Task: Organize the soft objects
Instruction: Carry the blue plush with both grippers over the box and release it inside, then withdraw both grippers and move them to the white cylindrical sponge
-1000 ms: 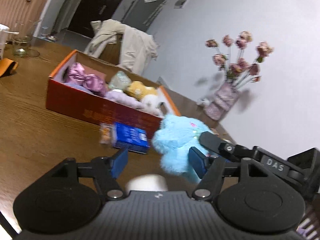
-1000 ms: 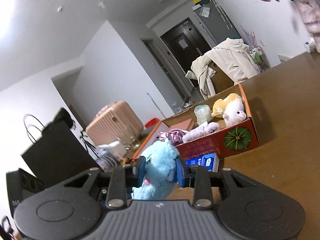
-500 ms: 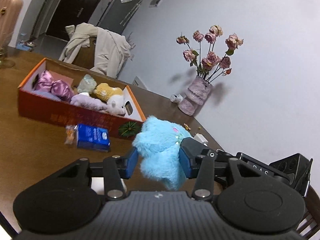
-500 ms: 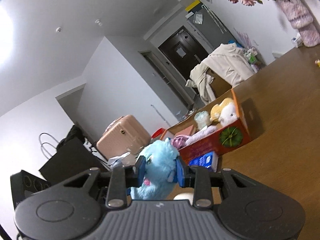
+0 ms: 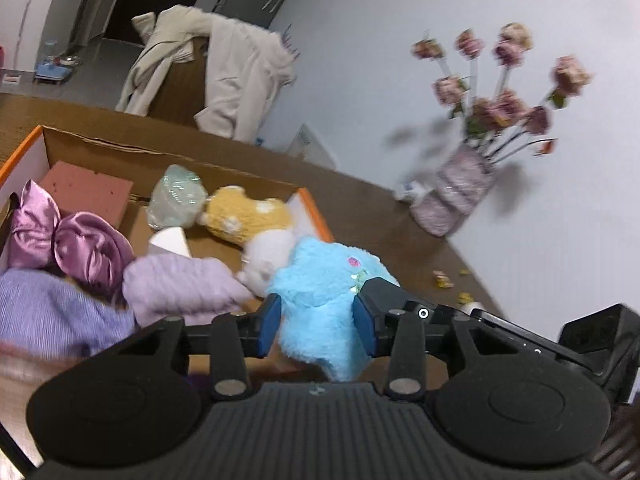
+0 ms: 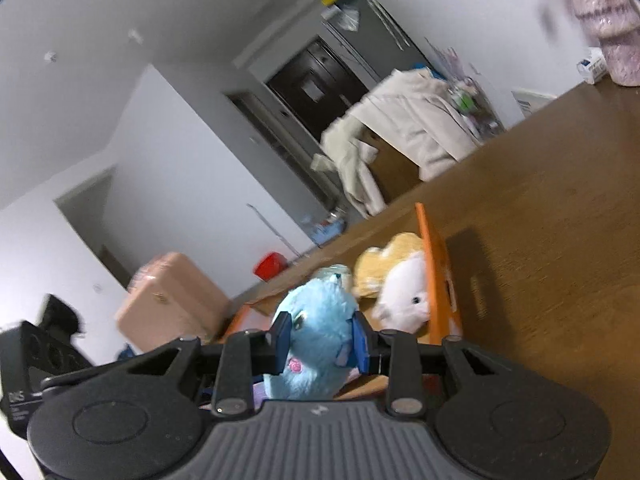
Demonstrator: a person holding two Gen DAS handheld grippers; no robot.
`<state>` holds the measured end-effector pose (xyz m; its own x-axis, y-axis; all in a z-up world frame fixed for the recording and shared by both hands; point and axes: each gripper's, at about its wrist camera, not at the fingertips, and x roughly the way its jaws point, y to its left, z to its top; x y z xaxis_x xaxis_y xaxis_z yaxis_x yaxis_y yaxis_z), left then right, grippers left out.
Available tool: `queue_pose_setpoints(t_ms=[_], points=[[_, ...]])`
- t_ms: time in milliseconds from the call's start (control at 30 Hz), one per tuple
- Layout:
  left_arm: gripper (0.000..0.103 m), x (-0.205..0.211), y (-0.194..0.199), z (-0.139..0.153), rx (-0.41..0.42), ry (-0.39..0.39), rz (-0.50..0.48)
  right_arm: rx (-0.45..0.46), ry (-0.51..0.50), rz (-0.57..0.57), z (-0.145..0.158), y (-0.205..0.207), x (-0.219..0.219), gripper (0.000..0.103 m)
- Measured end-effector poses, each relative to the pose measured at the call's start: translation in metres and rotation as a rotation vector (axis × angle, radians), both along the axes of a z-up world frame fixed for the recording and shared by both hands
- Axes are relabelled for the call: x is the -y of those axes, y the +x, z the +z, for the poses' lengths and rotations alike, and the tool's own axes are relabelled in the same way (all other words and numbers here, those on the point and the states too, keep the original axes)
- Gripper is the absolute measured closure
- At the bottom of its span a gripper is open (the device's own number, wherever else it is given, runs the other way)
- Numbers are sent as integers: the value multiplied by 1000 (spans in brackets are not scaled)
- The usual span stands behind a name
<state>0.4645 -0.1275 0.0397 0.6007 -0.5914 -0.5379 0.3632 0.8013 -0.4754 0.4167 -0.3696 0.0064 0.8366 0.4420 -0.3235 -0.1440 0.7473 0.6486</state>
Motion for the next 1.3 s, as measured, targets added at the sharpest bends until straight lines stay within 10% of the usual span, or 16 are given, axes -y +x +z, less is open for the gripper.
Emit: queue_pose_setpoints(t_ms=[167, 300, 533, 900, 1300], points=[[63, 2, 33, -27, -54, 58, 11, -73, -139, -36, -18, 33, -19, 72], [59, -4, 30, -31, -24, 106, 23, -9, -243, -53, -13, 22, -27, 41], [53, -16, 3, 0, 72, 140, 41, 57, -281, -83, 13, 1, -24, 39], [35, -64, -110, 43, 265, 256, 153, 124, -348, -79, 43, -89, -29, 30], [26, -103, -235, 23, 292, 275, 240, 106, -451, 20, 23, -203, -69, 26]])
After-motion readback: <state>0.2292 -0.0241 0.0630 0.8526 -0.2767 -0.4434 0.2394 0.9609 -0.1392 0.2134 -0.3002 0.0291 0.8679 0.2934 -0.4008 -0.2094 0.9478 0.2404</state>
